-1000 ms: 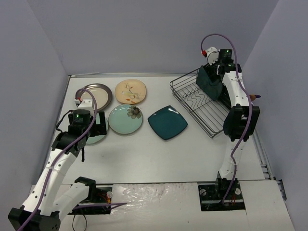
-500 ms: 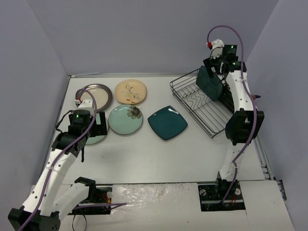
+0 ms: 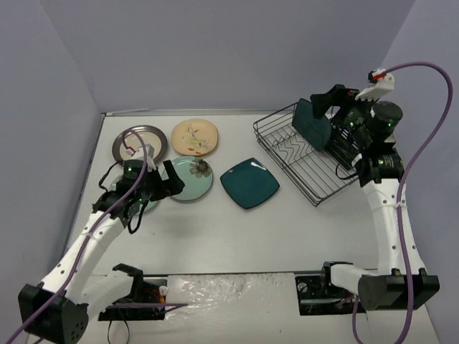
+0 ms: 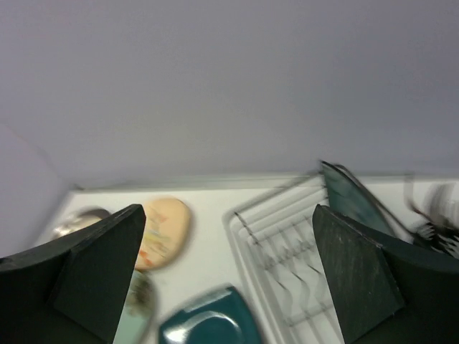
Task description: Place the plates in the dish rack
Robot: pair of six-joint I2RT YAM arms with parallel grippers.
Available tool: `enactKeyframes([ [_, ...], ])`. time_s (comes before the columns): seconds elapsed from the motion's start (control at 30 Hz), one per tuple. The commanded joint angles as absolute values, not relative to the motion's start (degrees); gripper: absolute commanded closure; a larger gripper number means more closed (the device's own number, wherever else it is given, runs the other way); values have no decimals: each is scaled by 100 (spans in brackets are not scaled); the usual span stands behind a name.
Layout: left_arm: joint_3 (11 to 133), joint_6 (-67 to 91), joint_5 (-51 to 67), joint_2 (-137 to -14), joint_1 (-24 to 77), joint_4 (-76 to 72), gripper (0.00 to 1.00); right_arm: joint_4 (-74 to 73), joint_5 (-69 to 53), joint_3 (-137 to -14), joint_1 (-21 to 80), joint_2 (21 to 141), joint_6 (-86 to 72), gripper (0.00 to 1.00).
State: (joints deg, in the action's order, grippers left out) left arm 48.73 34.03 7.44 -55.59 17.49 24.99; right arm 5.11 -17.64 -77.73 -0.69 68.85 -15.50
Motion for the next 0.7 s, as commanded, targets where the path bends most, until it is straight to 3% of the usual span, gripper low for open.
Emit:
enactKeyframes([
  [0.0,4564,4810,1057,-6090,2397,670,3,2876,-2665,-6127,31,6158,-3737,0],
  [0.17,4161,5501,652,-6818,2999,-885,3,2842,-2780,-5013,208,5124,-3966,0],
  [0.33,4043,5937,359,-7660,3495,-2060,3,1933,-2497,-4897,739,4478,-3376,0],
  [0.67,4094,6618,49,-9469,3999,-3350,6,1609,-2338,-4562,1214,3841,-3147,0],
])
